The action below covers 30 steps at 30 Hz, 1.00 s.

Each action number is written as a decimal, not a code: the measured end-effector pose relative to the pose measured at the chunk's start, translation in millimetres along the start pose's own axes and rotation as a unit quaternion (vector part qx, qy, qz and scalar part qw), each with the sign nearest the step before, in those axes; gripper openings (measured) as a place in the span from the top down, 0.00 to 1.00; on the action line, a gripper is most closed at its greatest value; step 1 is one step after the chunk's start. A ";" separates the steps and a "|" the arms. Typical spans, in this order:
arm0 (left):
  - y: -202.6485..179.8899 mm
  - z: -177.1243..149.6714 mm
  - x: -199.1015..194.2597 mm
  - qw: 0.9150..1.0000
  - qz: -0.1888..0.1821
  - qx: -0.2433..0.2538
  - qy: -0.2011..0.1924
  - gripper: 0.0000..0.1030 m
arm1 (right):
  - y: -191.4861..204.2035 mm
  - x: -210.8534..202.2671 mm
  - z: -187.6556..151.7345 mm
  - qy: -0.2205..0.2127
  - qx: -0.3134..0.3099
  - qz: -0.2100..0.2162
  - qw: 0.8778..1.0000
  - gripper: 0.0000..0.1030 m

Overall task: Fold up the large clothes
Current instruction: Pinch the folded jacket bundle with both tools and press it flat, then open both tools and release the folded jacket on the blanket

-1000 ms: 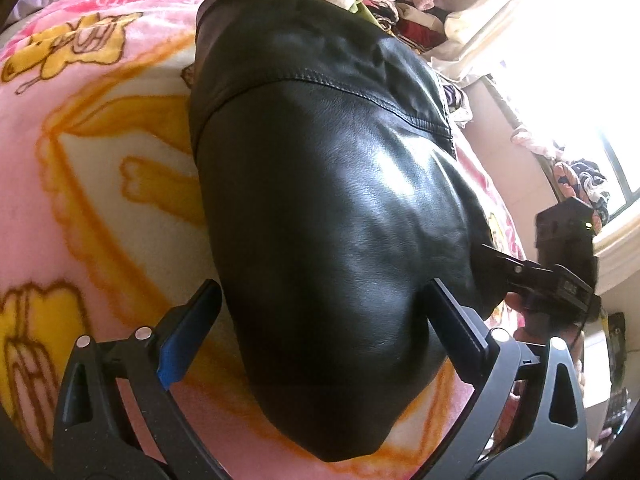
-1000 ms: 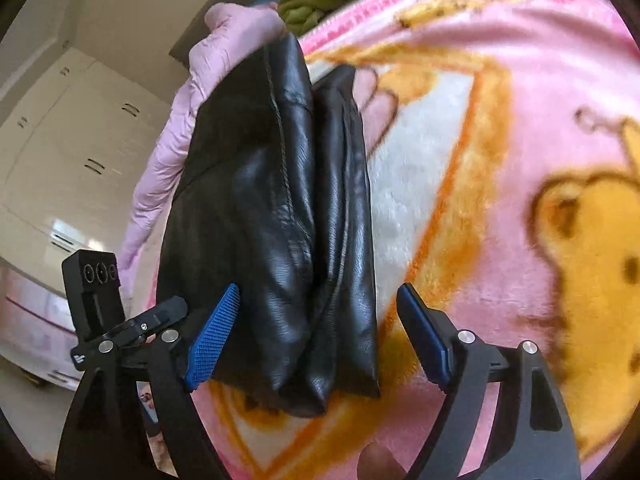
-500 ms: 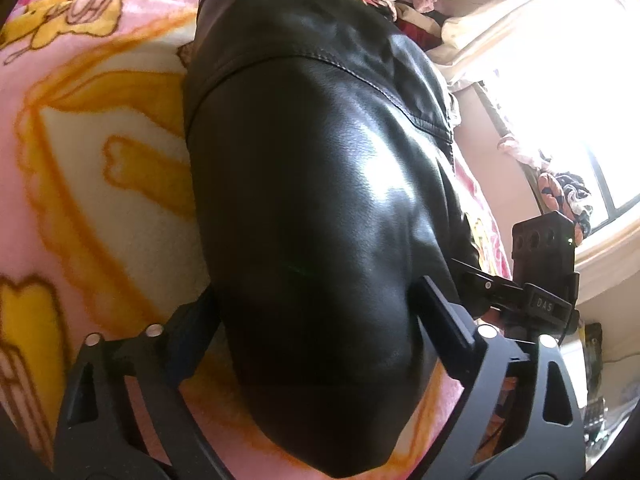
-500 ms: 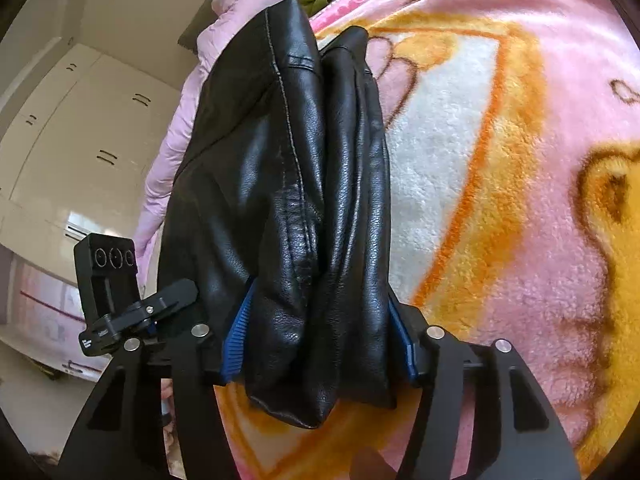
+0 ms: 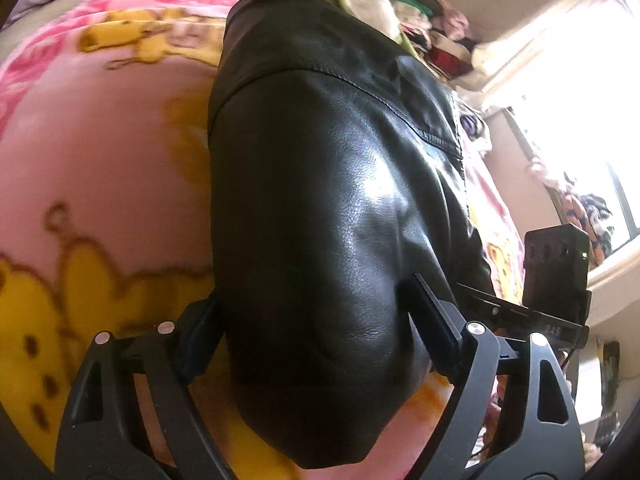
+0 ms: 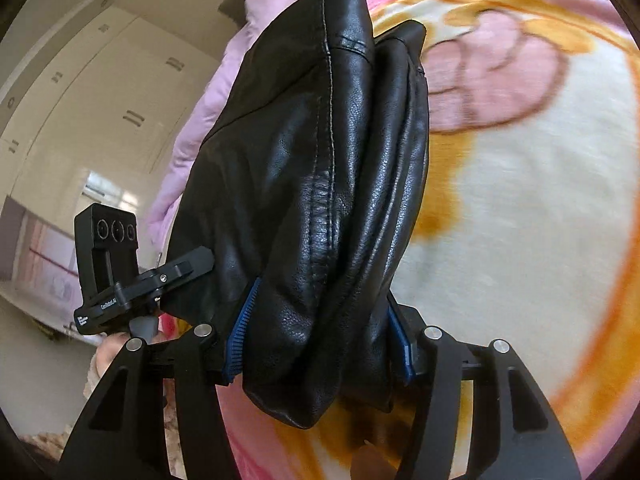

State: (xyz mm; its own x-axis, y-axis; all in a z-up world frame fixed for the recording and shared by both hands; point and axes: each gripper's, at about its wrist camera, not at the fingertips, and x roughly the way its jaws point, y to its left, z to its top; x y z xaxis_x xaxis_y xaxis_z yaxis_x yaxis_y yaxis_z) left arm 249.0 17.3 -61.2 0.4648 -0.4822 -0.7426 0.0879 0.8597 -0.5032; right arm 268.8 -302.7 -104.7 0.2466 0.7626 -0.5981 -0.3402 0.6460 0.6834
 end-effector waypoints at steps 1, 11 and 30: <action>3.4 0.2 -2.2 1.000 0.002 -0.005 -0.004 0.25 | 3.8 6.1 2.8 0.002 -0.004 -0.001 1.000 0.47; 9.1 -0.5 -9.7 1.000 0.006 -0.015 -0.013 0.22 | 7.8 18.9 8.2 -0.001 0.005 -0.007 1.000 0.40; 20.4 34.9 -18.1 0.999 -0.001 -0.029 -0.031 0.15 | 3.6 -0.8 100.6 -0.070 0.022 -0.081 0.994 0.08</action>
State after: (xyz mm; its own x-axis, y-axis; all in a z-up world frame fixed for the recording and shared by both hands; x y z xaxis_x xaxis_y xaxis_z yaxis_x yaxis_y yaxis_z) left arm 273.1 49.4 -42.6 0.5187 -0.4708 -0.7137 0.0381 0.8466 -0.5308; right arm 358.6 -297.5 -59.6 0.4192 0.6444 -0.6395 -0.2462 0.7587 0.6031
